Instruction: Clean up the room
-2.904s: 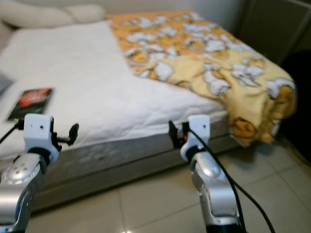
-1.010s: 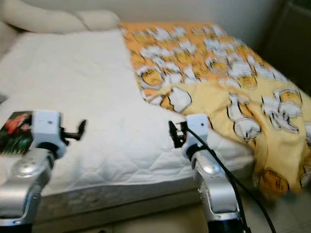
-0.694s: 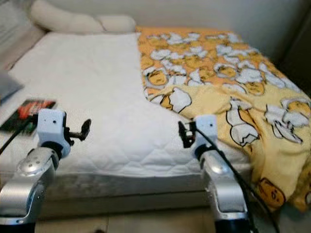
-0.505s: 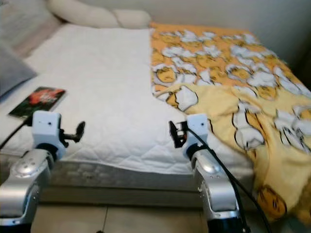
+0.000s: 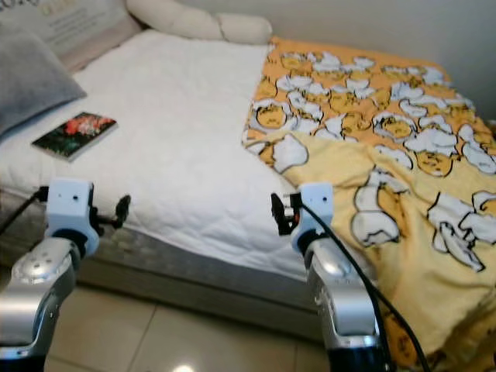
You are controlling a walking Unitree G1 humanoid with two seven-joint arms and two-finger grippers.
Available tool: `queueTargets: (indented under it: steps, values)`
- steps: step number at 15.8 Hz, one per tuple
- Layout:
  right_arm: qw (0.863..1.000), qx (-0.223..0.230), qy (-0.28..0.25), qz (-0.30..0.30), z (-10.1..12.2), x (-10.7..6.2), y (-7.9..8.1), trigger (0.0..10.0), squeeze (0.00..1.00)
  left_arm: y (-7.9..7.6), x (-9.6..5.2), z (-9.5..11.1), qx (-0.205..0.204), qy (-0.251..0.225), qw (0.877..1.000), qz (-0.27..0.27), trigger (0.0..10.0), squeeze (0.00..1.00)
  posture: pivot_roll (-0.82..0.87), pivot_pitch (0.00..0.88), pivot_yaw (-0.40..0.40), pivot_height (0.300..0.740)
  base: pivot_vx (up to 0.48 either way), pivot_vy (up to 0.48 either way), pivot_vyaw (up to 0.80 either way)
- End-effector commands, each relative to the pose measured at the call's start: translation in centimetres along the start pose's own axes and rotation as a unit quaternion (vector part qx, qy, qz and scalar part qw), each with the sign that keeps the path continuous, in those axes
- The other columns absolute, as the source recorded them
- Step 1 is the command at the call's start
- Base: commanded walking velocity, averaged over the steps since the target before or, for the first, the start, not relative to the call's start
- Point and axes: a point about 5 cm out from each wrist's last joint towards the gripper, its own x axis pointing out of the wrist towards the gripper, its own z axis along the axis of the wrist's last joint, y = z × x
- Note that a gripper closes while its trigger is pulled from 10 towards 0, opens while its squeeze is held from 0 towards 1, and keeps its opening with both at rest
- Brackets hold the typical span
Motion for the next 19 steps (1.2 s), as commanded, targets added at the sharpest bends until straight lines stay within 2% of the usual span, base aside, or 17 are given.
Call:
queueTargets:
  steps: [1,3,6,11,15,19]
  values:
    - [0.999,0.003,0.026,-0.036,-0.8,-0.2,-1.6,10.0,0.00,-0.9,0.1,0.2,0.001,-0.003,1.000,-0.015,10.0,1.00,-0.05,0.000,-0.005,0.740,0.000,-0.480,0.00]
    - [0.998,0.021,0.035,-0.043,-1.3,-0.3,-1.9,10.0,0.00,-0.9,0.1,0.2,0.017,-0.004,1.000,-0.018,10.0,1.00,-0.04,0.000,-0.004,0.740,0.000,-0.480,0.00]
    - [0.998,0.022,0.035,-0.044,-1.4,-0.4,-1.6,10.0,0.00,-0.6,-0.1,-0.1,0.018,-0.001,1.000,-0.015,10.0,1.00,-0.05,0.000,0.007,0.740,0.000,-0.480,0.00]
    - [0.997,-0.038,0.037,-0.053,-1.6,-0.3,-1.7,10.0,0.00,-1.3,-0.4,-0.9,0.013,0.008,1.000,-0.021,10.0,1.00,-0.05,0.000,0.006,0.740,0.000,-0.480,0.00]
    - [0.997,-0.025,0.050,-0.053,-2.1,-0.3,-1.4,10.0,0.00,-1.0,-0.2,-0.5,0.012,0.003,1.000,-0.016,10.0,1.00,-0.04,0.000,0.004,0.740,0.000,-0.480,0.00]
    - [0.998,-0.012,0.047,-0.041,-1.8,-0.1,-1.3,10.0,0.00,-1.4,-0.1,-0.7,0.010,0.003,1.000,-0.020,10.0,1.00,-0.05,0.000,0.004,0.740,0.000,-0.480,0.00]
